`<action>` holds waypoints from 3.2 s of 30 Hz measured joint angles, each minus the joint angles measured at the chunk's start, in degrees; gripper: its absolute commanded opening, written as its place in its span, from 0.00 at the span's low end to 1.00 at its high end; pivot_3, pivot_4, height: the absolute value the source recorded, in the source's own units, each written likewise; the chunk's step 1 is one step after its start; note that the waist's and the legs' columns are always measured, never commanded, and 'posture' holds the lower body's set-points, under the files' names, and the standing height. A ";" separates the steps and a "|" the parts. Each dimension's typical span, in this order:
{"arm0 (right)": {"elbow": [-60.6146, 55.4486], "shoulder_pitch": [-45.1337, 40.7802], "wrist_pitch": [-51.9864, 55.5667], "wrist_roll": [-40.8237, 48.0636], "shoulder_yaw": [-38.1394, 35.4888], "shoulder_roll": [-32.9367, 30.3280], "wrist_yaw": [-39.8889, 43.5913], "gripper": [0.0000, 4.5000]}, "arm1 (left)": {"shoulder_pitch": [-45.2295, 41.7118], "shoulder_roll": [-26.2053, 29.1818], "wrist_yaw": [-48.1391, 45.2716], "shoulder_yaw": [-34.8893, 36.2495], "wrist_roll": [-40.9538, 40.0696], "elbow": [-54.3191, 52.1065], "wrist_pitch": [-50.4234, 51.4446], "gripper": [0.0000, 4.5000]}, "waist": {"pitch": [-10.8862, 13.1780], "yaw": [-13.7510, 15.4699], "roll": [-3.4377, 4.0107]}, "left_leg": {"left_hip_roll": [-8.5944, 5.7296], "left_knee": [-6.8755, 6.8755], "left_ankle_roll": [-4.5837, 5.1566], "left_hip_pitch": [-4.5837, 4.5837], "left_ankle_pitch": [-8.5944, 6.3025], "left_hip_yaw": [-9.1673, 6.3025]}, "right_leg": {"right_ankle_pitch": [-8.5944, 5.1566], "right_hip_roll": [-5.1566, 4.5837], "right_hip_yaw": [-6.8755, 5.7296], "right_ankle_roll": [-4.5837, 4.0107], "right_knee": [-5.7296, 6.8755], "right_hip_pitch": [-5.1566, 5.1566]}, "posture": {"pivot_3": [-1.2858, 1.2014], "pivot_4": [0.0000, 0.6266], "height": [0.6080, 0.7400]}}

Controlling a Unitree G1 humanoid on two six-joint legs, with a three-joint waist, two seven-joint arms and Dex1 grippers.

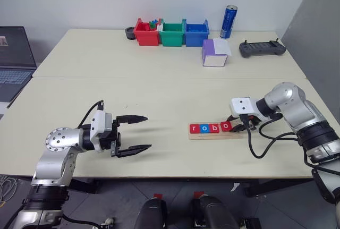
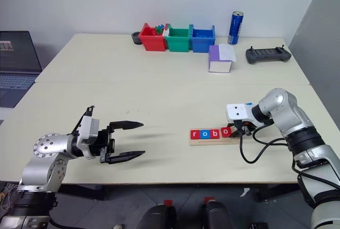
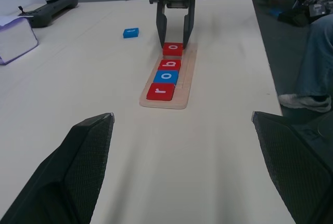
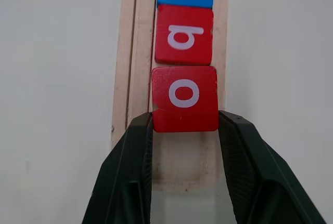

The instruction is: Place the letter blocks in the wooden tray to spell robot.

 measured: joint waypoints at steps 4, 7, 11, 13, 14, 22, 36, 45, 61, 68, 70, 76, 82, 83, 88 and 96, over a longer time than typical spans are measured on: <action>-0.91 0.29 1.92 -0.33 0.01 0.16 -0.15 0.32 | 0.00 0.00 0.14 0.00 0.00 0.00 0.00 1.00 | 0.00 0.05 0.00 | -0.01 0.00 0.00 0.00 0.00 0.00 | 0.00 0.00 0.00 0.00 0.00 0.00 | 0.52 0.24 1.00; -1.55 0.99 3.28 -0.31 0.07 0.15 0.37 0.32 | 0.00 0.00 0.04 0.00 0.00 0.01 -0.01 1.00 | 0.00 0.03 0.00 | 0.00 0.00 0.00 0.00 0.00 0.00 | 0.00 0.00 0.00 0.00 0.00 0.00 | 0.52 0.24 1.00; -1.83 1.08 4.43 -0.34 0.09 0.02 1.26 0.32 | -0.01 0.00 -0.32 0.00 0.02 0.06 -0.03 1.00 | 0.00 -0.01 0.00 | 0.00 0.00 0.00 0.00 0.00 0.00 | 0.00 0.00 0.00 0.00 0.00 0.00 | 0.52 0.24 1.00; -1.84 1.08 4.58 -0.38 0.09 -0.06 1.37 0.32 | -0.01 0.00 -0.32 0.00 0.02 0.06 -0.03 1.00 | 0.00 -0.01 0.00 | 0.00 0.00 0.00 0.00 0.00 0.00 | 0.00 0.00 0.00 0.00 0.00 0.00 | 0.52 0.24 1.00; -1.84 1.08 4.81 -0.46 0.09 -0.09 1.39 0.32 | -0.01 0.00 -0.30 0.00 0.02 0.05 -0.03 1.00 | 0.00 -0.01 0.00 | 0.00 0.00 0.00 0.00 0.00 0.00 | 0.00 0.00 0.00 0.00 0.00 0.00 | 0.52 0.24 1.00; -1.85 1.03 5.82 -1.48 0.09 0.05 1.50 0.32 | -0.20 0.00 0.64 -0.07 0.02 -0.29 0.41 1.00 | 0.00 -0.01 -0.01 | 0.00 0.00 0.00 0.00 0.00 0.00 | 0.00 0.00 0.00 0.00 0.00 0.00 | 0.52 0.24 1.00; -1.81 -0.22 6.79 -2.12 0.79 1.42 1.74 0.32 | -0.23 0.01 0.80 -0.07 0.01 -0.43 0.60 1.00 | 0.00 -0.09 0.00 | 0.00 0.00 0.00 0.00 0.00 0.00 | 0.00 0.01 0.00 0.00 0.00 0.00 | 0.52 0.24 1.00; -1.39 -0.58 6.97 -2.18 1.00 2.06 1.69 0.32 | -0.23 0.01 0.71 -0.09 0.05 -0.34 0.28 1.00 | 0.00 -0.07 -0.01 | 0.00 0.00 0.00 0.00 0.00 0.00 | 0.00 0.00 0.00 0.00 0.00 0.00 | 0.52 0.24 1.00; 1.99 -2.62 5.47 -2.28 1.22 2.06 2.09 0.32 | 0.10 0.01 0.64 -0.14 0.05 -0.34 0.07 1.00 | 0.00 -0.07 0.00 | 0.00 0.00 0.00 0.00 0.00 0.00 | 0.00 0.00 0.00 0.00 0.00 0.00 | 0.52 0.24 1.00; 2.12 -2.66 5.31 -2.21 1.98 2.13 2.58 0.32 | 0.12 0.04 0.73 -0.14 0.03 -0.37 0.15 1.00 | 0.00 -0.06 0.00 | 0.00 0.00 0.00 0.00 0.00 0.00 | 0.00 0.00 0.00 0.00 0.00 0.00 | 0.52 0.24 1.00; 1.99 -2.65 5.37 -2.18 2.08 2.13 2.63 0.32 | 0.13 0.04 0.76 -0.14 0.03 -0.39 0.18 1.00 | 0.00 -0.06 0.00 | 0.00 0.00 0.00 0.00 0.00 0.00 | 0.00 0.00 0.00 0.00 0.00 0.00 | 0.52 0.24 1.00; 2.10 -2.66 5.38 -2.18 2.11 2.90 2.52 0.32 | 0.12 0.04 0.76 -0.14 0.05 -0.38 0.14 1.00 | 0.00 -0.07 0.00 | 0.00 0.00 0.00 0.00 0.00 0.00 | 0.00 0.00 0.00 0.00 0.01 0.00 | 0.52 0.24 1.00; 2.17 -2.69 5.47 -2.18 2.10 2.90 2.53 0.69 | 0.37 0.04 0.61 -0.14 0.05 -0.34 -0.07 1.00 | 0.00 -0.06 0.00 | 0.00 0.00 0.00 0.00 0.00 0.00 | 0.00 0.00 0.00 0.00 0.00 0.00 | 0.52 0.24 1.00; 2.25 -2.71 5.50 -2.17 2.10 2.91 2.53 0.76 | 0.41 0.04 0.60 -0.14 0.05 -0.34 -0.09 1.00 | 0.00 -0.07 0.00 | 0.00 0.00 0.00 0.00 0.00 0.00 | 0.00 0.00 0.00 0.00 0.00 0.00 | 0.52 0.24 1.00; 2.18 -2.72 5.86 -1.97 2.10 2.87 2.57 0.99 | 0.47 0.04 0.54 -0.13 0.03 -0.34 -0.11 1.00 | 0.00 -0.07 0.00 | 0.00 0.00 0.00 0.00 0.00 0.00 | 0.00 0.00 0.00 0.00 0.00 0.00 | 0.52 0.24 1.00; -0.17 -2.70 7.64 3.35 -3.59 -1.19 2.92 0.99 | 0.44 0.07 -0.31 -0.09 0.03 -0.13 -0.12 1.00 | 0.00 0.00 0.00 | -0.01 0.01 0.00 -0.01 0.00 0.00 | 0.00 0.00 0.00 0.00 0.00 0.00 | 0.52 0.24 1.00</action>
